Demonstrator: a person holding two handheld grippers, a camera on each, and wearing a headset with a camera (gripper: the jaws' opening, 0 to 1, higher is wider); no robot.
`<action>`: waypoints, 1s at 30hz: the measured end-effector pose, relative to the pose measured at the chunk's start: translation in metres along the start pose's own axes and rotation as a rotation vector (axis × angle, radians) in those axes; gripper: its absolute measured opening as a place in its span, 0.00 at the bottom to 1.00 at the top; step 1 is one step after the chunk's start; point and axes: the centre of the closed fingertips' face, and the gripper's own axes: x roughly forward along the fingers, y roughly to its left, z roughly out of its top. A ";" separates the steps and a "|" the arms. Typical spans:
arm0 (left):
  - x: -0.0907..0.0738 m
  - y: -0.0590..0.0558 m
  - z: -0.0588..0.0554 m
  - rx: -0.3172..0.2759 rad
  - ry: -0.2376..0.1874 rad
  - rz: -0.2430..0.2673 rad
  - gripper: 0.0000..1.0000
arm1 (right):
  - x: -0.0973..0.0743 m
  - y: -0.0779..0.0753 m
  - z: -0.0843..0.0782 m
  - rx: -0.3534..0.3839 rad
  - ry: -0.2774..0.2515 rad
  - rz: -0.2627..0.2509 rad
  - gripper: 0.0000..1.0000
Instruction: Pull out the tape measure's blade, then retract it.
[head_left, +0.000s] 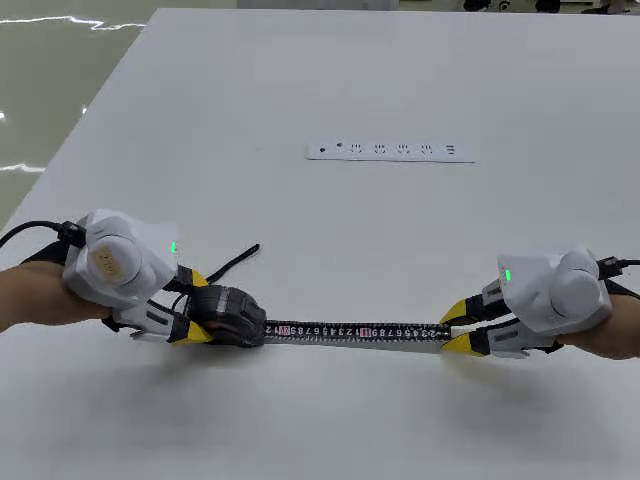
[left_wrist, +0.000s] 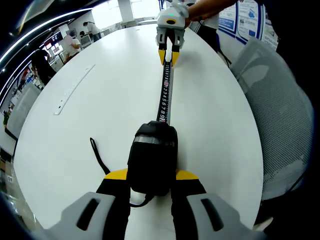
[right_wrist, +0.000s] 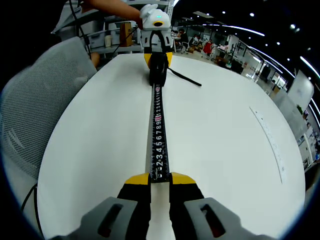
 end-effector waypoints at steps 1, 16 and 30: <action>0.000 0.001 -0.001 0.000 0.000 0.000 0.26 | 0.000 0.000 -0.001 0.001 0.002 0.000 0.12; -0.001 -0.002 0.003 0.001 0.005 0.001 0.26 | -0.003 0.001 -0.007 0.007 0.014 -0.001 0.12; 0.001 0.000 0.000 -0.001 0.015 0.000 0.26 | 0.001 0.001 -0.008 0.009 0.038 0.003 0.14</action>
